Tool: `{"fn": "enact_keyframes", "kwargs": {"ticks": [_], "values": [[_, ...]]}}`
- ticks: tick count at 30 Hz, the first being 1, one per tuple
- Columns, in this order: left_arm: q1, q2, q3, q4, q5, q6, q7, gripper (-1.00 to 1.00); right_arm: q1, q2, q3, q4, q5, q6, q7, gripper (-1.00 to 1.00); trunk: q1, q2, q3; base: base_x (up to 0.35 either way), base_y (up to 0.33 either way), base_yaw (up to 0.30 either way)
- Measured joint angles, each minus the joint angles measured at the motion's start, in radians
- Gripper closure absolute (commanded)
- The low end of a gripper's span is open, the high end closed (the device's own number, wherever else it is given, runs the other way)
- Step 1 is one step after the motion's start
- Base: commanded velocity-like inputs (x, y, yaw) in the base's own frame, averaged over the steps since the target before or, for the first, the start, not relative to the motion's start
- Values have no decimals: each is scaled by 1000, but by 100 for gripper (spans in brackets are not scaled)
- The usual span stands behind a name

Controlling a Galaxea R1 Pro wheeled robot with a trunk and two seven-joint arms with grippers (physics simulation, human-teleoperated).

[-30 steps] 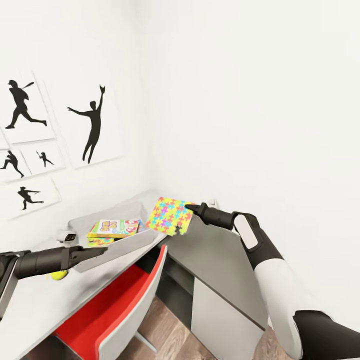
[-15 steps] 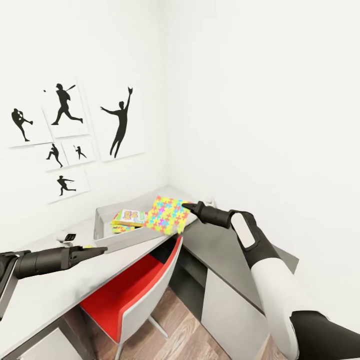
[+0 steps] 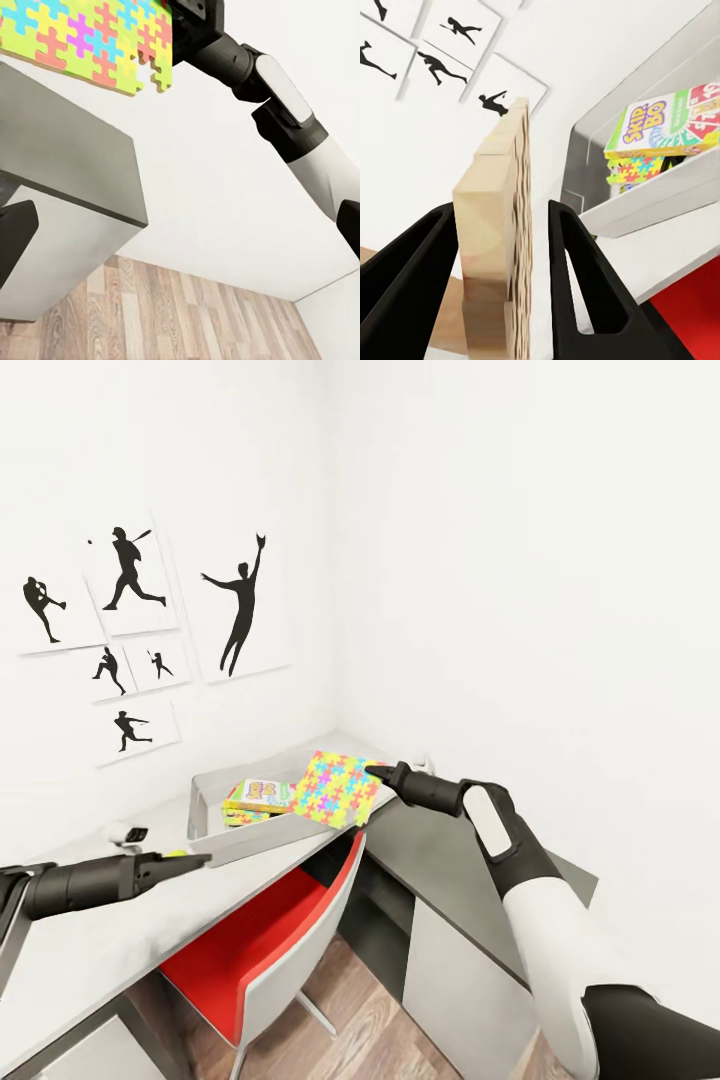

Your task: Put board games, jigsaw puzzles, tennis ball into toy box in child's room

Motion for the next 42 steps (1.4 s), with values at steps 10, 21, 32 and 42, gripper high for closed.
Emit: {"fn": "enact_keyframes", "kwargs": {"ticks": [10, 21, 32, 42], "values": [[1, 0, 11, 0, 0, -2, 0, -100, 3, 1, 1, 0, 1, -2, -1, 100, 0, 0, 0, 63, 0, 151], [2, -1, 11, 0, 2, -6, 0, -100, 3, 1, 0, 0, 2, -1, -2, 100, -1, 0, 0, 304, 48, 281], [3, -1, 12, 0, 3, -8, 0, -100, 3, 0, -1, 0, 1, -1, 0, 100, 0, 0, 0, 306, 43, 283], [3, -2, 12, 1, 5, -9, 0, -100, 3, -1, -2, 0, -6, -1, 0, 100, 0, 0, 0, 218, -12, 129]]}}
